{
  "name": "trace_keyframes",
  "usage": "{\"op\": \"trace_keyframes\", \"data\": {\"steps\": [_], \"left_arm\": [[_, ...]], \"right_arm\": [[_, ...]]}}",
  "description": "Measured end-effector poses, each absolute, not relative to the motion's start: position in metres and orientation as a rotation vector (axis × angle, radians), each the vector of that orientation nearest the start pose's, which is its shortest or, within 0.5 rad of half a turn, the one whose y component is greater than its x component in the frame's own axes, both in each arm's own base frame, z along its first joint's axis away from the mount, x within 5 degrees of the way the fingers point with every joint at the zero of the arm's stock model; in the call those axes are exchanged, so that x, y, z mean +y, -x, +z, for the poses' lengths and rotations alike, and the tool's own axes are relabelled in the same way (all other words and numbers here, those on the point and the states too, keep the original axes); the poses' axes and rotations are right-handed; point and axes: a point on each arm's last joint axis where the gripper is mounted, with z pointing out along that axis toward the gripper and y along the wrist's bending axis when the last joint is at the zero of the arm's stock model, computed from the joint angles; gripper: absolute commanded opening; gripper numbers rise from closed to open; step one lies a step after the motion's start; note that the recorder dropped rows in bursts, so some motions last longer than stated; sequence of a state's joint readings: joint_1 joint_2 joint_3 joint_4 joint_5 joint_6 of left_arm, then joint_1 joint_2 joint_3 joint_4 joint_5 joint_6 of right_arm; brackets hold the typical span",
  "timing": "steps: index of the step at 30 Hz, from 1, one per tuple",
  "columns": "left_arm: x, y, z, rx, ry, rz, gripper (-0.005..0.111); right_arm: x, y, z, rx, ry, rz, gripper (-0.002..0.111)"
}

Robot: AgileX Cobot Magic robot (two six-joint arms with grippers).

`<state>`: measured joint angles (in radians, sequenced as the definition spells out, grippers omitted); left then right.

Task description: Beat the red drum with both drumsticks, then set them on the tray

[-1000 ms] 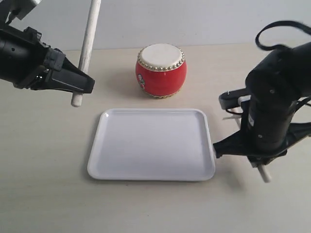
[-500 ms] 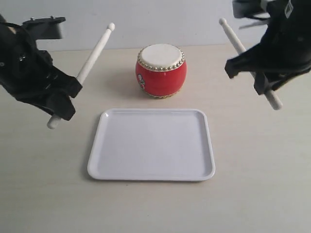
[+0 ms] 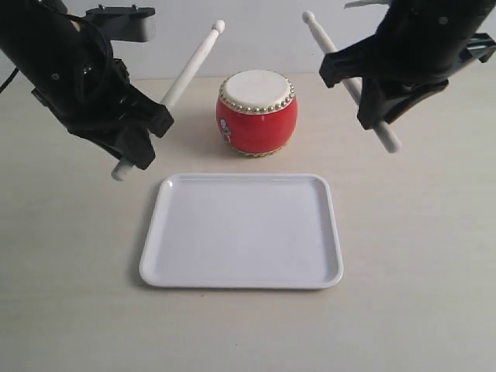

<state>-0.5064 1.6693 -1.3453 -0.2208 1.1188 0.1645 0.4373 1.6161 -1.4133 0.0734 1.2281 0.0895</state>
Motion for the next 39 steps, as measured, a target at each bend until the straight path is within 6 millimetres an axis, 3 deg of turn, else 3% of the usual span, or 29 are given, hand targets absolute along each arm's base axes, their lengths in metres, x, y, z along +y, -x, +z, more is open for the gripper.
{"op": "trace_keyframes", "data": {"steps": [4, 9, 20, 30, 39], "left_arm": [[-0.185, -0.307, 0.274, 2.845, -0.92, -0.267, 0.0], [-0.194, -0.322, 0.268, 2.852, -0.911, -0.275, 0.0], [-0.199, -0.331, 0.257, 2.82, -0.887, -0.284, 0.0], [-0.2, -0.332, 0.239, 2.916, -0.914, -0.269, 0.0], [-0.176, -0.344, 0.23, 2.981, -0.816, -0.267, 0.0]], "right_arm": [[0.153, -0.319, 0.306, 2.888, 0.441, 0.255, 0.0], [0.167, -0.335, 0.307, 2.881, 0.412, 0.393, 0.0], [0.171, -0.342, 0.29, 2.921, 0.443, 0.374, 0.0], [0.176, -0.353, 0.257, 3.0, 0.463, 0.32, 0.0], [0.178, -0.354, 0.253, 3.013, 0.46, 0.338, 0.0]]}}
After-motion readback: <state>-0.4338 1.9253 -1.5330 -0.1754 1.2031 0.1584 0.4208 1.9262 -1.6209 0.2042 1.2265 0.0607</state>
